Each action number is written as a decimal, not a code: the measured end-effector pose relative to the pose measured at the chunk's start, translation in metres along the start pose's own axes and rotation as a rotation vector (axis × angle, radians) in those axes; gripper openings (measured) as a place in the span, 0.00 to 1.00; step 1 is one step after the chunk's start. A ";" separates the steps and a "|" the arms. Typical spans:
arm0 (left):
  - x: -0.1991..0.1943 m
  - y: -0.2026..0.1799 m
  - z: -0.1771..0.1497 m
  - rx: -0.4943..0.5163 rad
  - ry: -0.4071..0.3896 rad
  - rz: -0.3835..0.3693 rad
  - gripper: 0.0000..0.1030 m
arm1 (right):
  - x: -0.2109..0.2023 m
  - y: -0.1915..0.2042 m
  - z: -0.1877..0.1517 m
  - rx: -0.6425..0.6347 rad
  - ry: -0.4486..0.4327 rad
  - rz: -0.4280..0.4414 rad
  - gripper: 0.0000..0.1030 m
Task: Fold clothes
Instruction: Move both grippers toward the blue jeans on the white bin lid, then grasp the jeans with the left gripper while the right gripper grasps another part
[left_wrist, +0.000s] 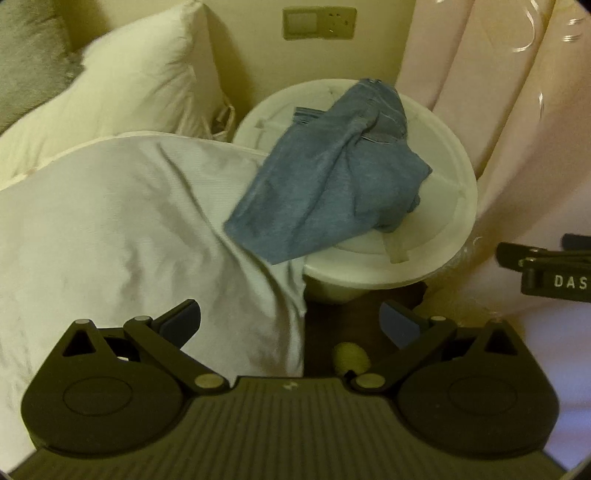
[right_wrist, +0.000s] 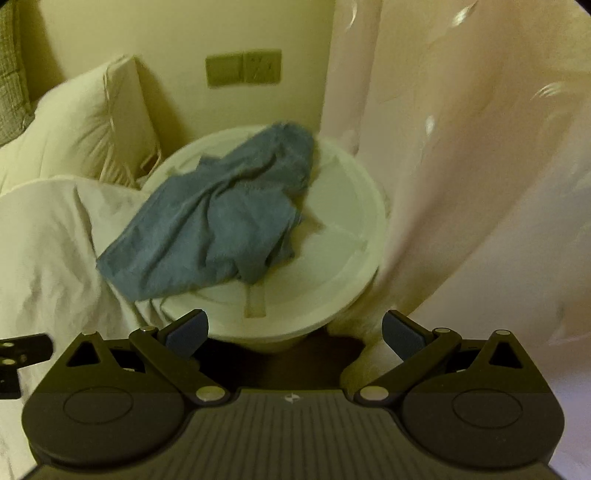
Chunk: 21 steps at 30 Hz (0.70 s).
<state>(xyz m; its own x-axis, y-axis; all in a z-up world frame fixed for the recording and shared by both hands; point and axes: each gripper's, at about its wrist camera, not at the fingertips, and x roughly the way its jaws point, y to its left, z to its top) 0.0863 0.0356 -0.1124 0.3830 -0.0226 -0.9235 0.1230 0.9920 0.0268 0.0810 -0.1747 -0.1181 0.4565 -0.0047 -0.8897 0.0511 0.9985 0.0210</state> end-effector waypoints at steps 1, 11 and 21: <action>0.009 -0.001 0.005 0.000 0.004 -0.006 0.99 | 0.008 -0.003 0.004 0.015 0.021 0.016 1.00; 0.103 -0.004 0.048 -0.004 0.046 -0.056 0.93 | 0.102 -0.028 0.050 0.094 0.117 0.145 1.00; 0.175 0.011 0.075 -0.021 0.078 -0.035 0.95 | 0.188 -0.041 0.085 0.214 0.156 0.234 1.00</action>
<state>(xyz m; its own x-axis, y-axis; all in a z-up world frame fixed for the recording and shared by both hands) 0.2233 0.0334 -0.2445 0.3057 -0.0484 -0.9509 0.1153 0.9932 -0.0135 0.2397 -0.2214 -0.2474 0.3370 0.2476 -0.9084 0.1538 0.9374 0.3126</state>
